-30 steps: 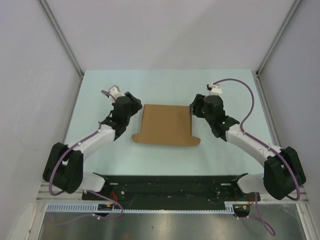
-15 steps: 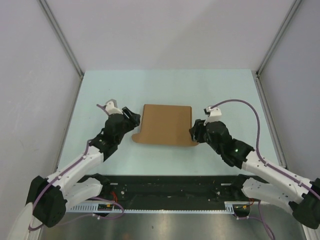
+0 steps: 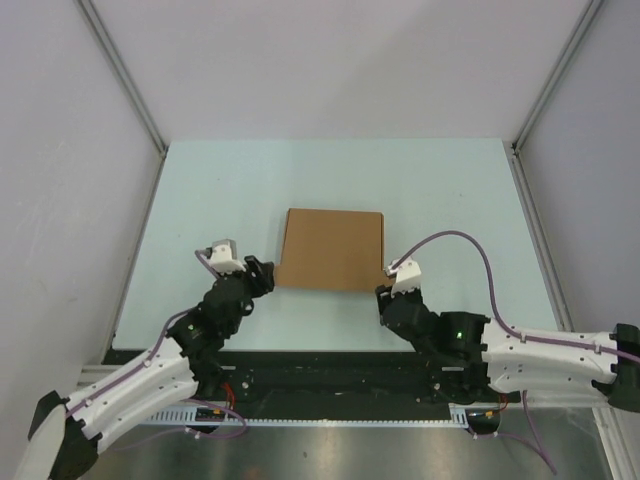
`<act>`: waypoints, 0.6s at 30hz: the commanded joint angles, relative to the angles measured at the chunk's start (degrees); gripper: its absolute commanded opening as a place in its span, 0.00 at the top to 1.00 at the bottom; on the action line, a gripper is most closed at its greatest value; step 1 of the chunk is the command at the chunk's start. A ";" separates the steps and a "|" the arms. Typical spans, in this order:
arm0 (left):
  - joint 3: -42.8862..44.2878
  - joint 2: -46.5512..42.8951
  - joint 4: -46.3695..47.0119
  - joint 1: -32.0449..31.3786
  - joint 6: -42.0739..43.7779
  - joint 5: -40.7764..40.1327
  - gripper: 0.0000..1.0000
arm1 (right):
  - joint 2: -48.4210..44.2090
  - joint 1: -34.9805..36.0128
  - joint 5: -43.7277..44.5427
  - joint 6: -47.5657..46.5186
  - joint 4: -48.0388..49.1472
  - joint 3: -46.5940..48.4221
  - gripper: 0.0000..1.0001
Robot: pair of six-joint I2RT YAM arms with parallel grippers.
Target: Fold the paper box
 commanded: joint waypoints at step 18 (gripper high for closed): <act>2.12 -4.03 -4.62 -2.10 -0.68 -16.61 0.38 | 32.94 15.90 35.47 8.03 4.66 1.92 0.48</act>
